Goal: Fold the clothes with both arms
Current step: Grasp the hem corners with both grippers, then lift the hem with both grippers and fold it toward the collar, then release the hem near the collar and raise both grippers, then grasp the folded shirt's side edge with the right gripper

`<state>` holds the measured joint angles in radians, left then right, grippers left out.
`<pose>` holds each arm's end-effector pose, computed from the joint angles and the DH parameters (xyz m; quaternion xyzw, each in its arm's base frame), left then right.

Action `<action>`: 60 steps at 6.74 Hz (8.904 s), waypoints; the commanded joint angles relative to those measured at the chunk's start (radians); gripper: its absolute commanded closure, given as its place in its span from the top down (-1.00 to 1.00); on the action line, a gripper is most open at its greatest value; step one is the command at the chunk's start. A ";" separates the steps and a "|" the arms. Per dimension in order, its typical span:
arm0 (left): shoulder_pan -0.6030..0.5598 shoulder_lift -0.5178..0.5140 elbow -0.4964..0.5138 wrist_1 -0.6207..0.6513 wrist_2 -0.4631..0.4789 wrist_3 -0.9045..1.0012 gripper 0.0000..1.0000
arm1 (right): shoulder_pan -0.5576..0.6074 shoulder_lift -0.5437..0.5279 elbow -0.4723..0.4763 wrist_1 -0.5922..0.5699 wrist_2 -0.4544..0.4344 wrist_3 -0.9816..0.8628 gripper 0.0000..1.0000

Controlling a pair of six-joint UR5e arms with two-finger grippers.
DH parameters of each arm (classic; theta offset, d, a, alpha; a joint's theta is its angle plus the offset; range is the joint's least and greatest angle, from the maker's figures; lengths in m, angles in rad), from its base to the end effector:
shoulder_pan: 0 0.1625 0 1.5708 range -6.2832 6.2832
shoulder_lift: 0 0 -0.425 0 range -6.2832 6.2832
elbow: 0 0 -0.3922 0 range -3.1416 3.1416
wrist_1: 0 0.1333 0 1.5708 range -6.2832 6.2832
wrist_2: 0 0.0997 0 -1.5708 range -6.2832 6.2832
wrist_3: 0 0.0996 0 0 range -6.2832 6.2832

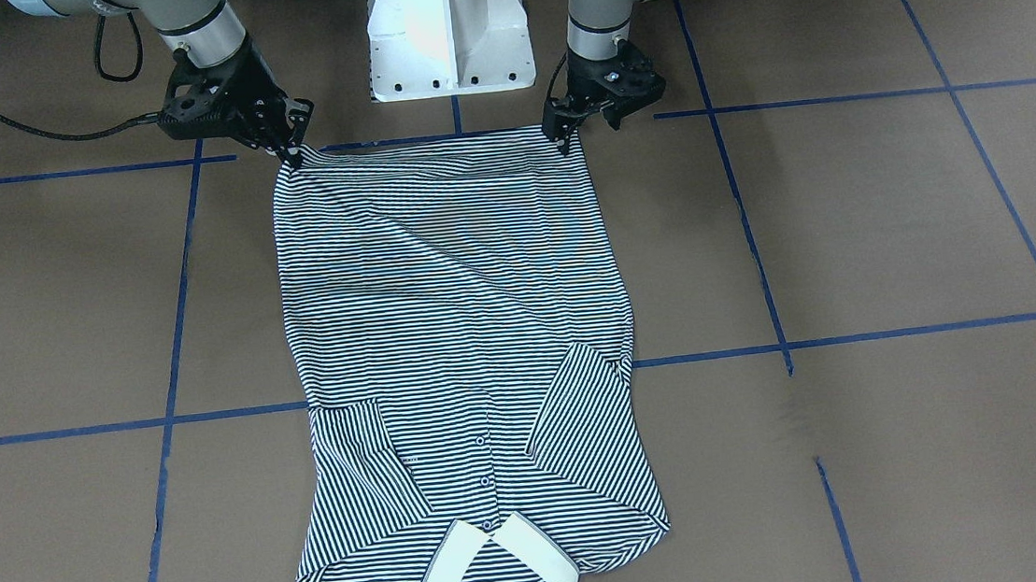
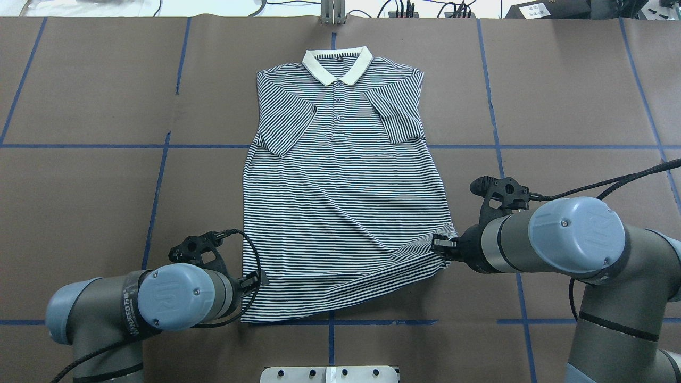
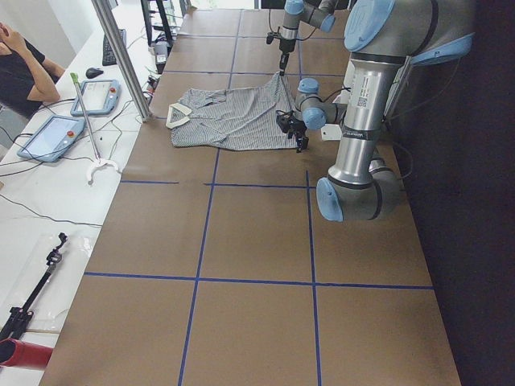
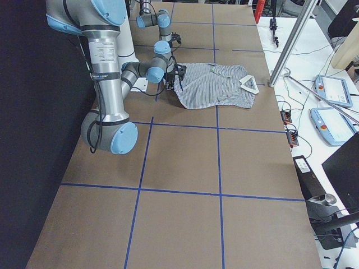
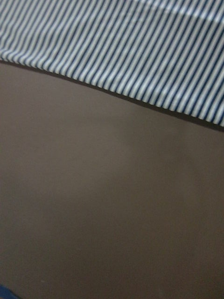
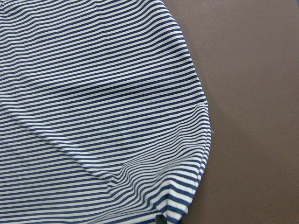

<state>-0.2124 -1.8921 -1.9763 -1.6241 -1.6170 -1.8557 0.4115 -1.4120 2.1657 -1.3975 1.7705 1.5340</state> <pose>0.5283 -0.2456 0.3057 -0.0351 0.3791 -0.2190 0.8984 -0.4047 -0.3005 0.2926 0.0119 -0.4535 0.1220 0.8828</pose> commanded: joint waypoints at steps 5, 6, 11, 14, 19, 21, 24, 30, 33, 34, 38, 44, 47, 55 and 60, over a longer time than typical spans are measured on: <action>0.044 -0.021 0.005 0.010 0.003 -0.045 -0.03 | 0.003 -0.001 0.002 0.000 0.000 0.000 -1.00; 0.045 -0.028 0.005 0.032 0.003 -0.045 -0.54 | 0.003 -0.001 0.002 0.000 0.000 0.000 -1.00; 0.044 -0.058 -0.035 0.069 0.002 -0.036 -1.00 | 0.003 -0.004 0.003 0.000 0.001 0.000 -1.00; 0.022 0.025 -0.195 0.167 0.000 0.038 -1.00 | -0.052 -0.007 0.020 0.000 0.003 0.002 -1.00; 0.157 0.061 -0.412 0.320 -0.003 0.038 -1.00 | -0.180 -0.099 0.204 -0.003 0.165 0.014 -1.00; 0.157 0.045 -0.414 0.317 -0.006 0.040 -1.00 | -0.151 -0.079 0.183 -0.003 0.144 0.000 -1.00; -0.098 -0.005 -0.359 0.280 -0.001 0.319 -1.00 | 0.102 0.046 -0.005 0.002 0.115 -0.272 -1.00; -0.482 -0.175 0.153 -0.128 -0.073 0.517 -1.00 | 0.375 0.366 -0.571 0.190 0.119 -0.476 -1.00; -0.535 -0.252 0.438 -0.333 -0.070 0.509 -1.00 | 0.385 0.445 -0.777 0.336 0.115 -0.469 -1.00; -0.533 -0.255 0.511 -0.397 -0.069 0.509 -1.00 | 0.397 0.464 -0.811 0.337 0.115 -0.469 -1.00; -0.533 -0.289 0.543 -0.408 -0.066 0.513 -1.00 | 0.405 0.522 -0.873 0.344 0.116 -0.469 -1.00; -0.533 -0.309 0.544 -0.405 -0.066 0.515 1.00 | 0.405 0.515 -0.889 0.376 0.124 -0.476 1.00; -0.535 -0.314 0.536 -0.404 -0.073 0.517 1.00 | 0.406 0.492 -0.876 0.379 0.217 -0.479 1.00; -0.536 -0.300 0.379 -0.367 -0.083 0.506 1.00 | 0.210 0.217 -0.523 0.235 0.247 -0.160 1.00; -0.536 -0.294 0.378 -0.367 -0.083 0.507 1.00 | 0.208 0.238 -0.563 0.236 0.236 -0.163 0.21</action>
<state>-0.7498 -2.1896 -1.5974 -1.9911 -1.6997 -1.3496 0.6185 -1.1754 1.6037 -1.1617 2.0055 1.3704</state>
